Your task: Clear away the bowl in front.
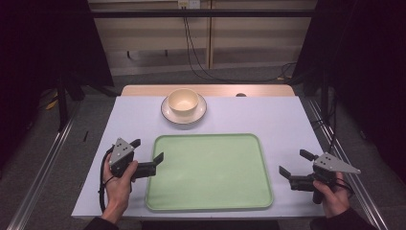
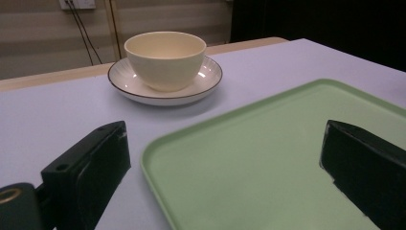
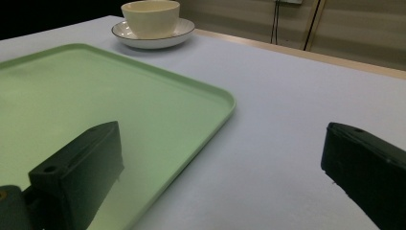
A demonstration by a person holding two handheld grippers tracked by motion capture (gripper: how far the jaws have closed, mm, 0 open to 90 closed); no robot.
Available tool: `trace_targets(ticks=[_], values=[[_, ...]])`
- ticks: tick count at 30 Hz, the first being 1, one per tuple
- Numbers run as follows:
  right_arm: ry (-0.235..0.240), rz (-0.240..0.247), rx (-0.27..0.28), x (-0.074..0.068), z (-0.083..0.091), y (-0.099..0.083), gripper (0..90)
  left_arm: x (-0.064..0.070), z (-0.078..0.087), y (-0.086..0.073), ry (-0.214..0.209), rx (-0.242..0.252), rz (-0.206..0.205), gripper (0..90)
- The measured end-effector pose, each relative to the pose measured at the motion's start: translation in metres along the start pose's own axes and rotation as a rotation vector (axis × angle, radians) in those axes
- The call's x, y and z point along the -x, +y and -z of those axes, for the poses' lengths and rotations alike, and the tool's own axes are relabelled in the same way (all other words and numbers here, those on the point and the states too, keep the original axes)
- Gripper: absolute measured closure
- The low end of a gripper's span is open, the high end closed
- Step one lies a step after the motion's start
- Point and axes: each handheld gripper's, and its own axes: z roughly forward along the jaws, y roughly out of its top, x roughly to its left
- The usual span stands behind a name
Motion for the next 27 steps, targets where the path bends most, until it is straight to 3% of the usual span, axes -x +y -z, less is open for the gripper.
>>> trace_targets(ticks=[4, 8, 9, 11, 12, 16, 18, 20, 22, 25, 26, 27], values=[[0.002, 0.001, 0.001, 0.000, 0.000, 0.000, 0.4, -0.004, -0.009, 0.008, -0.004, -0.008, -0.022, 2.5], [0.001, 0.002, 0.004, 0.000, 0.000, 0.000, 0.4, -0.006, -0.018, 0.020, 0.011, 0.031, -0.058, 2.4], [0.002, 0.003, 0.005, 0.000, 0.000, 0.000, 0.4, -0.007, -0.020, 0.024, 0.001, 0.031, -0.039, 2.4], [-0.005, 0.007, 0.007, 0.000, 0.000, 0.000, 0.3, -0.006, -0.024, 0.031, -0.011, 0.027, -0.065, 2.3], [-0.005, 0.007, 0.007, 0.000, 0.000, 0.000, 0.3, -0.005, -0.026, 0.034, -0.028, 0.042, -0.061, 2.3], [-0.008, -0.003, 0.014, 0.001, 0.001, 0.001, 0.4, -0.006, -0.035, 0.045, -0.063, 0.024, -0.056, 2.3], [-0.001, -0.004, 0.010, 0.001, 0.001, 0.000, 0.4, -0.008, -0.040, 0.050, -0.042, 0.009, -0.075, 2.1], [-0.002, -0.003, 0.013, 0.001, 0.000, 0.000, 0.3, -0.010, -0.044, 0.054, -0.047, 0.008, -0.066, 3.1], [0.001, 0.002, 0.005, 0.000, -0.001, 0.000, 0.3, -0.013, -0.050, 0.058, -0.040, -0.009, -0.087, 2.7], [0.004, 0.001, 0.012, 0.000, 0.000, 0.000, 0.3, -0.017, -0.057, 0.061, -0.037, -0.003, -0.065, 3.0], [0.004, -0.002, 0.012, 0.001, 0.000, 0.000, 0.3, -0.018, -0.059, 0.061, -0.014, 0.001, -0.073, 3.3], [0.001, -0.001, 0.015, 0.001, 0.000, 0.000, 0.3, -0.021, -0.061, 0.061, -0.024, -0.008, -0.069, 4.1]])
